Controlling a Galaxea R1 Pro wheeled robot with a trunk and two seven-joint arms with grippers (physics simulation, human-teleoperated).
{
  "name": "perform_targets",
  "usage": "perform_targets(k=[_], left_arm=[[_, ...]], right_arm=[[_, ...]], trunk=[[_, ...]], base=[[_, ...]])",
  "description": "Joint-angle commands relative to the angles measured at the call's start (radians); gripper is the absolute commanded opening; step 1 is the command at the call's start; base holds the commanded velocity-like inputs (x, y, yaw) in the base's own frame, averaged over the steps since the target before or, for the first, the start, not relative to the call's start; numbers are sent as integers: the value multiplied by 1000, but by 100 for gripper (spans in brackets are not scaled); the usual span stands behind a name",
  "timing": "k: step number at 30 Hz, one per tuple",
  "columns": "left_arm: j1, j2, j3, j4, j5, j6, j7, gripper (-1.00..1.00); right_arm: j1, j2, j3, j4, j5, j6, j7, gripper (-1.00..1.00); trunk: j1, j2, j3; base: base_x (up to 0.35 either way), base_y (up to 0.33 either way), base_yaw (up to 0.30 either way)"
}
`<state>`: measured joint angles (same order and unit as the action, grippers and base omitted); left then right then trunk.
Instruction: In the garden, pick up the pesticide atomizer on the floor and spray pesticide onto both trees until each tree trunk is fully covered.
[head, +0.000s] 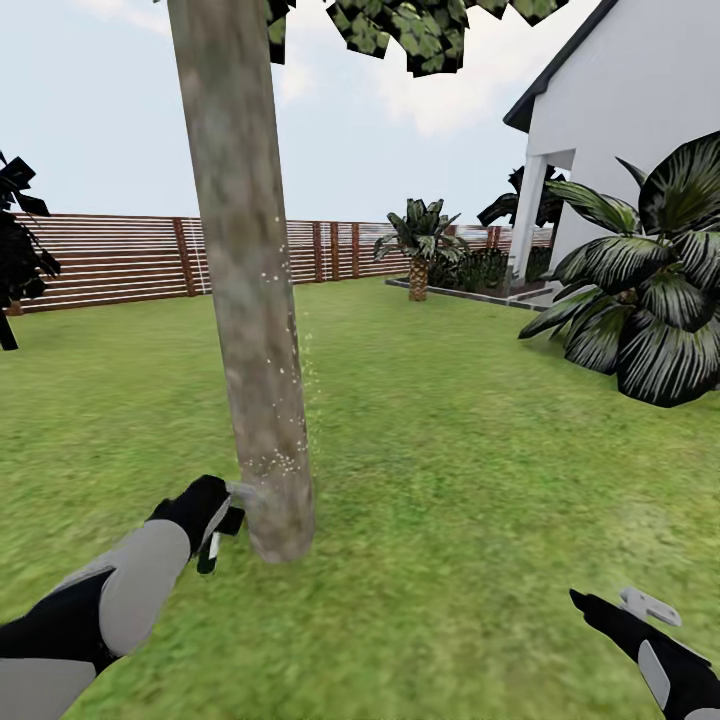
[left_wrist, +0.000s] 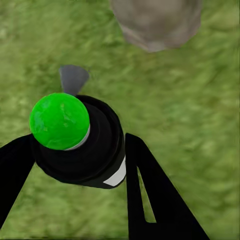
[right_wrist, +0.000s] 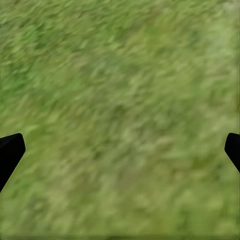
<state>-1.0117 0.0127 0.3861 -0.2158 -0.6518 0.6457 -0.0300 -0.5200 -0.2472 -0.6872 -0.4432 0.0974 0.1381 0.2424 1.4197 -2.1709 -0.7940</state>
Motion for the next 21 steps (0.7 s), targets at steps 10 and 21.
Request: perform_targets(k=[10,21], left_arm=[[-103,-23,-67,-250,0,295,-150,-100],[-270,-25,-75,-246,1,345,-214,-100]], right_arm=[[0,-1,-1,0,-1,0,0,100],[0,-3,-2,0,-1,0,0,100]], trunk=[[0,0,0],[0,0,0]], base=[[0,0,0],[0,0,0]])
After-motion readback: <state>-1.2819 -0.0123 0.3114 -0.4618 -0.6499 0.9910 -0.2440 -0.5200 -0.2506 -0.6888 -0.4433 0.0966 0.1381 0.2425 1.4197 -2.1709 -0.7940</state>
